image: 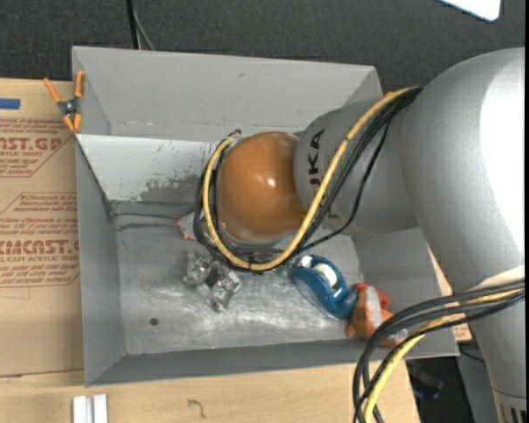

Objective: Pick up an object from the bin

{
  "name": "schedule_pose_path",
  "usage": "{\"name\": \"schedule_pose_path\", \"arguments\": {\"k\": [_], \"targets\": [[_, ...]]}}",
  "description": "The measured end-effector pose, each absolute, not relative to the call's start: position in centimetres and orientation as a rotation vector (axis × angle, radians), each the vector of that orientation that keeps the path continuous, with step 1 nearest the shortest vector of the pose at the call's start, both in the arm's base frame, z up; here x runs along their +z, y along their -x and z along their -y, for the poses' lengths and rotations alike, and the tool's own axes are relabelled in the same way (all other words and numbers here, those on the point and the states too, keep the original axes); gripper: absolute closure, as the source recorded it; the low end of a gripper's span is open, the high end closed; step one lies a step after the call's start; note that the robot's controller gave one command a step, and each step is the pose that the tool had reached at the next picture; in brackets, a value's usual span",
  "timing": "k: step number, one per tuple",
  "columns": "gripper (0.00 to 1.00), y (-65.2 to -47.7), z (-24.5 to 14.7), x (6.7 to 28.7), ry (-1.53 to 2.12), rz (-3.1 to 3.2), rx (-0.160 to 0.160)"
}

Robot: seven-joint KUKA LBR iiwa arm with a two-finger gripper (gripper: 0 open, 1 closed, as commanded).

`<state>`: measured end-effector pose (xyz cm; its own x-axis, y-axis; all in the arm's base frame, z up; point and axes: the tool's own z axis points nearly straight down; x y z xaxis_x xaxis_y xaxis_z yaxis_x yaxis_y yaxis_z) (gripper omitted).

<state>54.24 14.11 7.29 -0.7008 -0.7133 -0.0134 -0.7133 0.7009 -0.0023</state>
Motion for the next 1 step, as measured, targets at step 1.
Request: {"name": "schedule_pose_path", "arguments": {"k": [1], "targets": [[1.00, -54.24, -14.11, 7.29, 1.210, -2.885, 0.005]]}}
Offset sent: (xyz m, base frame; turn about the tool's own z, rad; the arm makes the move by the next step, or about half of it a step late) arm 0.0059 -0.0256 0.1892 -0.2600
